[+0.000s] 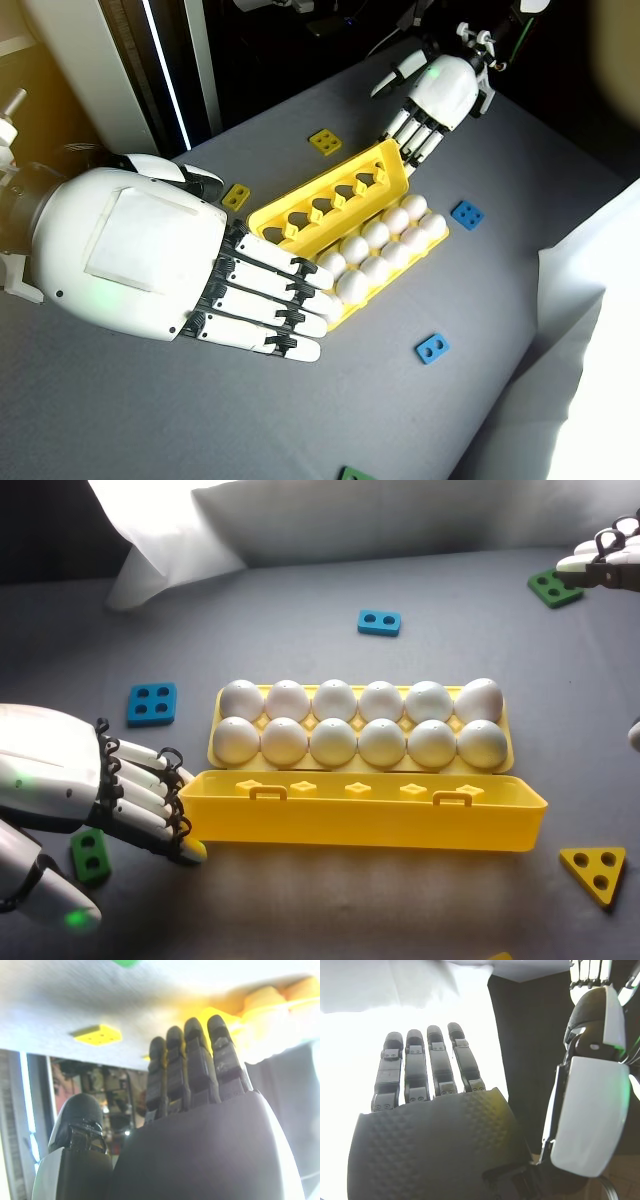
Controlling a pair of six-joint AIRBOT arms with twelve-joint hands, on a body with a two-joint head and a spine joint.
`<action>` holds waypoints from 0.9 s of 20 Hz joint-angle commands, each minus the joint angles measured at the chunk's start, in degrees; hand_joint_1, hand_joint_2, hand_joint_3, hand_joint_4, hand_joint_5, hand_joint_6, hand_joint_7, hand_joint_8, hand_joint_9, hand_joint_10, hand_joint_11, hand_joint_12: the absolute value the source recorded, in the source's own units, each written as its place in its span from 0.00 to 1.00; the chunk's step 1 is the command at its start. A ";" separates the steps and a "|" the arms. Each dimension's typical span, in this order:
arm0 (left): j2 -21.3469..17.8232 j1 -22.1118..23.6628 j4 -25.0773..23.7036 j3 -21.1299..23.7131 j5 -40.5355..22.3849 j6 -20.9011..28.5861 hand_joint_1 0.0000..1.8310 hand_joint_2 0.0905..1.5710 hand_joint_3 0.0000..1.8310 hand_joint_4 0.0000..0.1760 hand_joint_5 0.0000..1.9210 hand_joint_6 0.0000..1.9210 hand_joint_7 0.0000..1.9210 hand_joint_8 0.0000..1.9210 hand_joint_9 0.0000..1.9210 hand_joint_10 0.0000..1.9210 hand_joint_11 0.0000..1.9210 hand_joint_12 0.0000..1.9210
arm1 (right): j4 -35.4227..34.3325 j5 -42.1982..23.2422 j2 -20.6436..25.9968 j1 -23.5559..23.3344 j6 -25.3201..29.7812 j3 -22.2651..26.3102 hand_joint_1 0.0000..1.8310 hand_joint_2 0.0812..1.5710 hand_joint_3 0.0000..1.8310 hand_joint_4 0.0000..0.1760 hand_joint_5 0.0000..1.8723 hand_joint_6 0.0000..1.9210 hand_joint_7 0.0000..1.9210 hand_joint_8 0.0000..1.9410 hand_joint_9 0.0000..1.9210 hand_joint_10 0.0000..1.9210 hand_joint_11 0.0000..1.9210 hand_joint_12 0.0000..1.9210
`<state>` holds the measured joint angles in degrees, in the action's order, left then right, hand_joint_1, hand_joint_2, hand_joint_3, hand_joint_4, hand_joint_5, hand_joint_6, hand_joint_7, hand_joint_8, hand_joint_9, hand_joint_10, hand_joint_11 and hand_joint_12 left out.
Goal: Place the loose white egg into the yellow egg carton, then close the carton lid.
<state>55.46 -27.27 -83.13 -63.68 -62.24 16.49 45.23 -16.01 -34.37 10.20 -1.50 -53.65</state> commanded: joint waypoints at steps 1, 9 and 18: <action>-0.61 0.52 5.02 -0.19 -4.33 0.31 0.00 0.81 0.00 0.00 0.13 0.00 0.13 0.00 0.10 0.00 0.00 0.09 | -1.64 -4.16 0.79 -0.78 0.25 -0.11 0.23 0.49 0.00 0.00 0.05 0.00 0.02 0.00 0.00 0.00 0.00 0.00; -0.09 3.09 9.04 -2.03 -2.74 0.45 0.00 0.81 0.00 0.00 0.14 0.00 0.13 0.00 0.11 0.00 0.01 0.11 | -1.64 -4.20 0.78 -0.78 0.25 -0.10 0.25 0.49 0.00 0.00 0.06 0.00 0.03 0.00 0.00 0.00 0.01 0.00; 0.86 5.75 9.77 -4.72 1.92 -1.09 0.00 0.82 0.00 0.00 0.12 0.00 0.11 0.00 0.08 0.00 0.00 0.07 | -1.64 -4.45 0.79 -0.76 0.25 0.10 0.24 0.49 0.00 0.00 0.08 0.00 0.04 0.00 0.00 0.00 0.01 0.01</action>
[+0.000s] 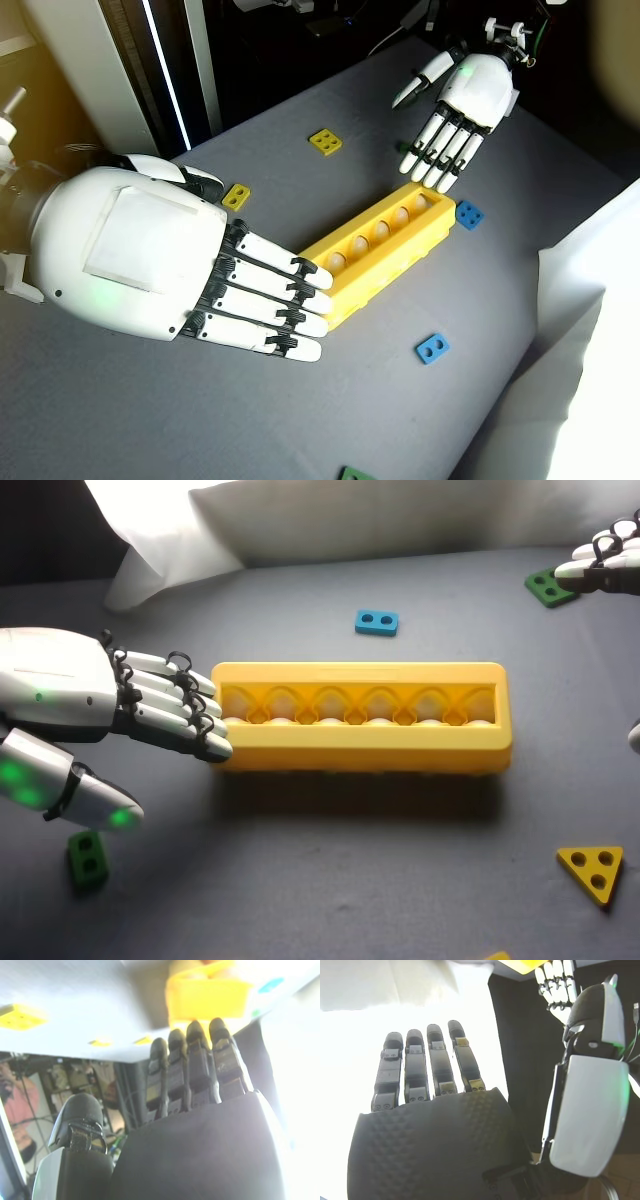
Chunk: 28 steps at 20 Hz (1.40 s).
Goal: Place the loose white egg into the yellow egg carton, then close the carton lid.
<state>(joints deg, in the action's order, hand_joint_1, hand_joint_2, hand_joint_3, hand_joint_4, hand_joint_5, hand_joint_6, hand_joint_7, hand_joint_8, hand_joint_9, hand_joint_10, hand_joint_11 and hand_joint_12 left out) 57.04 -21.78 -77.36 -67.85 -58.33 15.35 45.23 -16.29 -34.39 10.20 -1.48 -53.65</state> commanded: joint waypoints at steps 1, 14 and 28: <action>-0.70 0.33 4.01 -0.64 -1.74 -0.09 0.00 0.82 0.00 0.00 0.11 0.00 0.11 0.00 0.08 0.00 0.00 0.06 | -1.64 -4.29 0.82 -0.77 0.23 0.14 0.24 0.50 0.00 0.00 0.07 0.00 0.03 0.00 0.00 0.00 0.00 0.01; -1.83 0.37 3.92 -0.05 -2.98 -1.24 0.00 0.81 0.00 0.00 0.05 0.00 0.03 0.00 0.00 0.00 0.00 0.00 | -1.63 -4.74 0.85 -0.75 0.23 0.56 0.27 0.49 0.00 0.00 0.08 0.01 0.04 0.00 0.01 0.00 0.01 0.00; -15.90 1.30 0.04 2.43 -16.10 -4.27 0.00 0.80 0.00 0.00 0.06 0.00 0.04 0.00 0.02 0.00 0.00 0.00 | -1.59 -6.27 0.89 0.73 0.11 1.37 0.26 0.50 0.00 0.00 0.09 0.00 0.06 0.00 0.02 0.00 0.01 0.01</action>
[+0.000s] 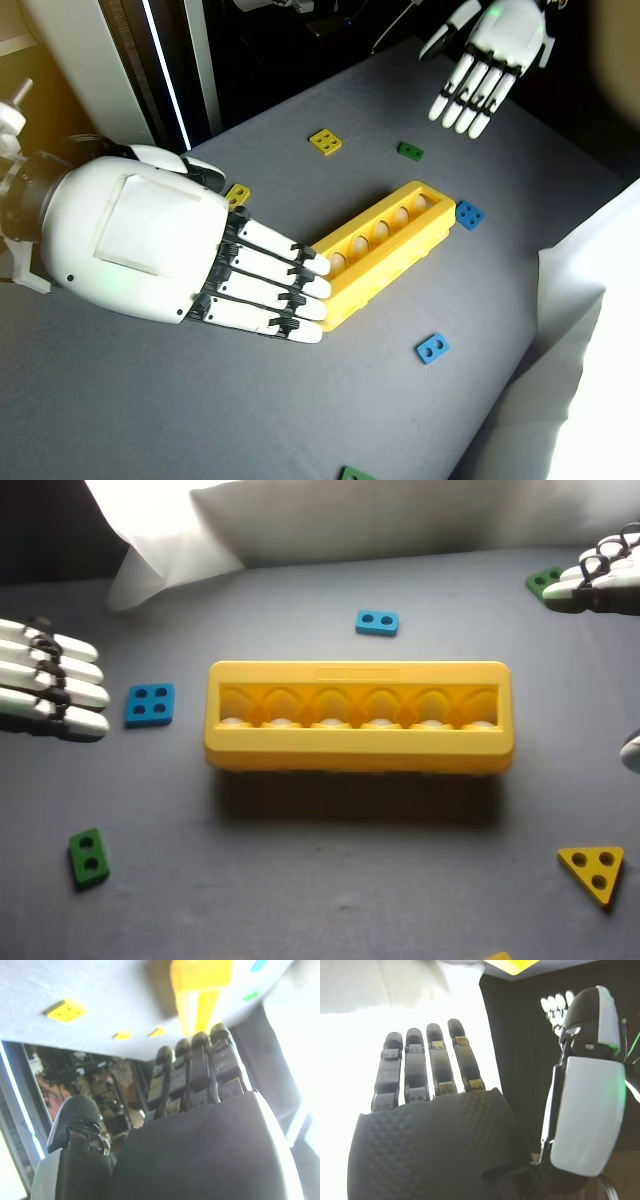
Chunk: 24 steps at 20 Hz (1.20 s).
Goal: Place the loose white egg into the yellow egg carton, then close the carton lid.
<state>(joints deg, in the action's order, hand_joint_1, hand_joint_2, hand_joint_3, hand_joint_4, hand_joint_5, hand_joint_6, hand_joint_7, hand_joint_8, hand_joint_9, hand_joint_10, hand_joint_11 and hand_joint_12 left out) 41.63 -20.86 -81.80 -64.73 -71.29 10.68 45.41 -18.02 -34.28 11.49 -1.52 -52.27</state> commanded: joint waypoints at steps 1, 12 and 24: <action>-1.10 0.47 3.74 -0.03 -3.15 -0.10 0.00 0.80 0.00 0.00 0.06 0.00 0.04 0.00 0.02 0.01 0.00 0.00 | -1.75 -4.55 0.79 -0.55 0.11 0.03 0.25 0.50 0.00 0.00 0.08 0.00 0.05 0.00 0.01 0.00 0.00 0.01; -1.47 2.76 2.57 4.14 0.62 1.02 0.00 0.80 0.00 0.00 0.05 0.00 0.04 0.01 0.02 0.01 0.00 0.00 | -1.02 -5.18 1.17 -0.03 -0.27 1.09 0.26 0.50 0.00 0.00 0.09 0.00 0.05 0.00 0.02 0.00 0.02 0.01; -1.30 1.95 4.38 7.06 7.03 -0.77 0.00 0.80 0.00 0.00 0.06 0.00 0.04 0.00 0.02 0.00 0.00 0.00 | -0.97 -5.53 1.25 -0.02 -0.43 1.43 0.25 0.50 0.00 0.00 0.08 0.00 0.05 0.00 0.01 0.00 0.00 0.00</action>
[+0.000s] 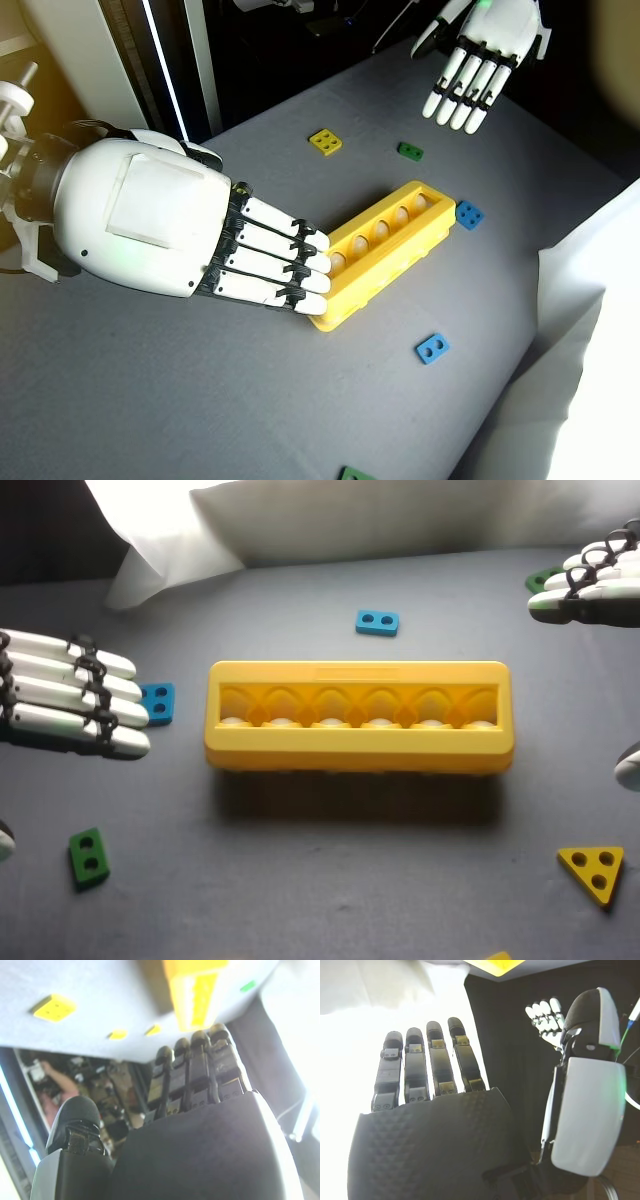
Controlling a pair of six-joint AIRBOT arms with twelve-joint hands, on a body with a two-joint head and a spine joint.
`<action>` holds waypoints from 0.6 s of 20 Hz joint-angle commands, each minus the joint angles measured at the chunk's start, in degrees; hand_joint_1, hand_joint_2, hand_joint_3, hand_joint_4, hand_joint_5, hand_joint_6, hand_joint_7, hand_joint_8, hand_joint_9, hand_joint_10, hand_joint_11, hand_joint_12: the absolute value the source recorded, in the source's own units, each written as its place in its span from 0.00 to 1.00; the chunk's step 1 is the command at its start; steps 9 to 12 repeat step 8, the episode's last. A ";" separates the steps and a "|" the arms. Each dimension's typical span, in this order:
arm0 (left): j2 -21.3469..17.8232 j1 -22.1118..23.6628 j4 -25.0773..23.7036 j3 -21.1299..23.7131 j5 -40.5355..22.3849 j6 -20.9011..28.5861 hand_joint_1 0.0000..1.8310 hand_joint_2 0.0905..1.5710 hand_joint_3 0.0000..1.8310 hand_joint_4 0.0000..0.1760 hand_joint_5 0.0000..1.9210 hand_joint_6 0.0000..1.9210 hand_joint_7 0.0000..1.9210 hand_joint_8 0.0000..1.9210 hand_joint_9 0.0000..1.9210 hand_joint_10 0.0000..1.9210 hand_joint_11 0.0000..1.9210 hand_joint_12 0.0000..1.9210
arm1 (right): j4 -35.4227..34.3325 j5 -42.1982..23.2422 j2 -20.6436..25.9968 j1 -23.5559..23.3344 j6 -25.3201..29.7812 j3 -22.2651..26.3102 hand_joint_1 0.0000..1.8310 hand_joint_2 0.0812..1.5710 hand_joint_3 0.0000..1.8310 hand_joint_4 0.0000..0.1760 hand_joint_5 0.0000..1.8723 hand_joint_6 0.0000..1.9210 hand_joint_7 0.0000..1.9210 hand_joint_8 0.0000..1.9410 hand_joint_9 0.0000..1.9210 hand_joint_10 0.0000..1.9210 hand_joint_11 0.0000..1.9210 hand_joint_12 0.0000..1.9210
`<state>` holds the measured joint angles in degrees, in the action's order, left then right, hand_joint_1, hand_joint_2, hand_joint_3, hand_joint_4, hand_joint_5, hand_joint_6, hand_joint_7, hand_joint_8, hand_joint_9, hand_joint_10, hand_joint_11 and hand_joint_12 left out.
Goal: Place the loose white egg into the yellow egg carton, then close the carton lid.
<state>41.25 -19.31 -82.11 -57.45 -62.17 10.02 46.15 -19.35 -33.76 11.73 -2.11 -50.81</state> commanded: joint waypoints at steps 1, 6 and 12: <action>-0.95 0.14 4.69 -0.06 -1.98 -0.09 0.00 0.80 0.00 0.00 0.06 0.00 0.04 0.00 0.02 0.00 0.00 0.00 | -1.72 -4.23 0.72 -0.25 0.16 0.01 0.25 0.50 0.00 0.00 0.08 0.00 0.05 0.00 0.01 0.00 0.00 0.00; -1.17 0.11 4.76 0.79 -1.73 -0.07 0.00 0.81 0.00 0.00 0.06 0.00 0.05 0.00 0.03 0.00 0.00 0.00 | -1.67 -4.32 0.73 -0.16 0.15 0.13 0.25 0.51 0.00 0.00 0.08 0.00 0.05 0.00 0.01 0.00 0.01 0.00; -1.17 0.11 4.81 1.03 -1.73 0.04 0.00 0.81 0.00 0.00 0.06 0.00 0.04 0.00 0.03 0.00 0.00 0.00 | -1.54 -4.46 0.73 0.01 0.14 0.21 0.25 0.51 0.00 0.00 0.09 0.00 0.05 0.00 0.01 0.00 0.01 0.00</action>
